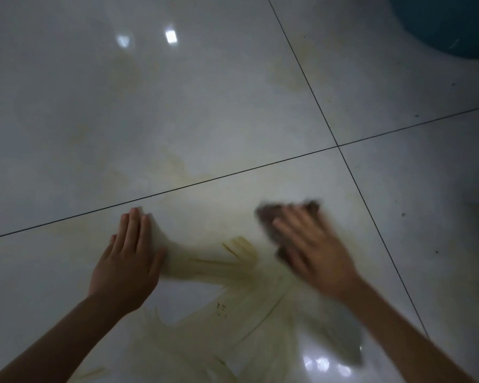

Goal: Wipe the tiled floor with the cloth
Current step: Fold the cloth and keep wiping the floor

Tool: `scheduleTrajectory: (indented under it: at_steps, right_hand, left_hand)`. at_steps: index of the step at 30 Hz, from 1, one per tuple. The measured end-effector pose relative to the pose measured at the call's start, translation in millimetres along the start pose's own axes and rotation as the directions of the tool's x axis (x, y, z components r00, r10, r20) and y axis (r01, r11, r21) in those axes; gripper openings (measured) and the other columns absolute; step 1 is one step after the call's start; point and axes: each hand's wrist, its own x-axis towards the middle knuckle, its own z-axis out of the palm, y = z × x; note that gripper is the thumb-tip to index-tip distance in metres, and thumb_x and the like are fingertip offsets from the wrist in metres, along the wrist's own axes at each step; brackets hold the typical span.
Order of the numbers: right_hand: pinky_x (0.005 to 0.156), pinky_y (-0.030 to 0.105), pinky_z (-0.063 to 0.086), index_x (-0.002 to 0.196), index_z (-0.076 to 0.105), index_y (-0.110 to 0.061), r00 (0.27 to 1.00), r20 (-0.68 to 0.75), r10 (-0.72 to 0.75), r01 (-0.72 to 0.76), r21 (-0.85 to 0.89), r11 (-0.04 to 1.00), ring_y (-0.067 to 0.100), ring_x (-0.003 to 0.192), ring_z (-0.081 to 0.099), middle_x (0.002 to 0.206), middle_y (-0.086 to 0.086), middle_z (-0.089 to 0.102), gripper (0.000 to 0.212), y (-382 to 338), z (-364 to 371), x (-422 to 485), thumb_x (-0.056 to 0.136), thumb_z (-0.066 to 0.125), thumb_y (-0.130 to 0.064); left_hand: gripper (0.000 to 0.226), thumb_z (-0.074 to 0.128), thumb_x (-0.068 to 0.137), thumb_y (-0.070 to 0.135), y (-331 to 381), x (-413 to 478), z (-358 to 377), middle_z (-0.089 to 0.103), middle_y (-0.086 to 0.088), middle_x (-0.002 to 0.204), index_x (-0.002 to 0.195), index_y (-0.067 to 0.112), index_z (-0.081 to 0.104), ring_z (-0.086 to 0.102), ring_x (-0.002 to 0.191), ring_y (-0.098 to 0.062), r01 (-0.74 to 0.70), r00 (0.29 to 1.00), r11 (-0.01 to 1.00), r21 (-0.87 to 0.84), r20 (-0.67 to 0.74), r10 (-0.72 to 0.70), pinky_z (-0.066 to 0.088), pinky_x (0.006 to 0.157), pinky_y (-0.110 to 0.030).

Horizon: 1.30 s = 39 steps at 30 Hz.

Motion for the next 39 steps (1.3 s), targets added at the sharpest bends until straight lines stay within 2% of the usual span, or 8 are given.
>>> scheduleTrajectory:
  at_steps: [4, 8, 14, 19, 23, 28, 33, 39]
  right_hand:
    - [0.115, 0.058, 0.018, 0.141, 0.047, -0.007, 0.875, -0.123, 0.467, -0.469, 0.017, 0.883, 0.037, 0.141, 0.032, 0.149, 0.02, 0.04, 0.058, 63, -22, 16, 0.095, 0.028, -0.035]
    - [0.117, 0.056, 0.014, 0.145, 0.042, -0.006, 0.667, -0.205, 0.716, -0.721, 0.064, 0.69, 0.038, 0.143, 0.027, 0.151, 0.023, 0.035, 0.066, -4, -1, 43, 0.091, 0.02, -0.039]
    - [0.11, 0.058, 0.028, 0.139, 0.049, -0.006, 0.983, -0.135, 0.128, -0.114, 0.105, 0.988, 0.034, 0.142, 0.031, 0.15, 0.017, 0.039, 0.051, -203, 55, 48, 0.096, 0.038, -0.031]
    - [0.11, 0.059, 0.031, 0.136, 0.055, -0.006, 0.951, 0.008, -0.308, 0.308, 0.03, 0.951, 0.034, 0.136, 0.041, 0.143, 0.016, 0.048, 0.047, -151, 40, 53, 0.094, 0.051, -0.028]
    - [0.115, 0.057, 0.023, 0.135, 0.052, 0.001, 0.99, -0.08, 0.119, -0.118, 0.013, 0.993, 0.041, 0.135, 0.04, 0.144, 0.022, 0.044, 0.047, -32, 4, 23, 0.096, 0.047, -0.025]
    - [0.115, 0.06, 0.02, 0.142, 0.041, 0.004, 0.786, -0.191, 0.588, -0.599, -0.005, 0.8, 0.046, 0.138, 0.032, 0.149, 0.028, 0.034, 0.067, -79, 11, 31, 0.091, 0.02, -0.034]
    - [0.11, 0.057, 0.031, 0.144, 0.044, -0.008, 1.0, -0.026, 0.004, -0.003, 0.005, 1.0, 0.035, 0.141, 0.032, 0.15, 0.016, 0.04, 0.059, -277, 70, 39, 0.092, 0.035, -0.034]
    - [0.119, 0.049, 0.016, 0.147, 0.04, -0.02, 0.735, 0.263, -0.625, 0.656, -0.038, 0.754, 0.022, 0.146, 0.025, 0.155, 0.006, 0.032, 0.053, -260, 54, 71, 0.1, 0.025, -0.04]
  left_hand:
    - [0.072, 0.003, 0.095, 0.053, -3, 1, 0, -0.025, -0.005, 0.154, 0.151, 0.009, -0.01, -0.022, 0.142, -0.016, -0.005, 1.0, 1.0, -0.025, -0.002, 0.005, 0.005, 0.119, -0.035]
    - [0.073, 0.011, 0.092, 0.049, -6, -1, -8, -0.016, -0.003, 0.159, 0.152, 0.011, -0.006, -0.019, 0.143, -0.01, -0.018, 1.0, 0.986, -0.168, 0.021, 0.022, 0.008, 0.12, -0.036]
    - [0.074, 0.0, 0.09, 0.054, -20, -37, -2, -0.01, -0.001, 0.158, 0.15, 0.011, -0.004, -0.011, 0.147, -0.017, 0.023, 0.991, 0.989, -0.143, -0.127, -0.041, 0.003, 0.121, -0.039]
    - [0.077, 0.003, 0.09, 0.053, -46, -75, 22, -0.002, -0.007, 0.159, 0.15, 0.005, 0.006, -0.004, 0.148, -0.021, 0.079, 0.985, 0.99, -0.117, -0.141, -0.096, 0.005, 0.121, -0.044]
    - [0.075, 0.007, 0.095, 0.051, -67, -107, 31, 0.011, -0.012, 0.158, 0.149, 0.0, 0.015, 0.009, 0.147, -0.028, 0.1, 0.979, 0.989, -0.109, -0.168, -0.117, 0.017, 0.117, -0.052]
    - [0.08, -0.001, 0.096, 0.055, -82, -133, 38, 0.016, -0.014, 0.157, 0.148, -0.002, 0.019, 0.015, 0.146, -0.032, 0.128, 0.977, 0.987, -0.1, -0.159, -0.143, 0.021, 0.115, -0.055]
    - [0.072, 0.017, 0.092, 0.041, -87, -148, 43, 0.023, -0.021, 0.154, 0.146, -0.005, 0.027, 0.02, 0.143, -0.036, 0.19, 0.963, 0.973, -0.133, -0.167, -0.211, 0.025, 0.112, -0.058]
    - [0.07, 0.02, 0.085, 0.031, -106, -160, 45, 0.032, -0.022, 0.151, 0.143, -0.006, 0.035, 0.027, 0.141, -0.036, 0.249, 0.941, 0.952, -0.177, -0.191, -0.281, 0.027, 0.111, -0.058]
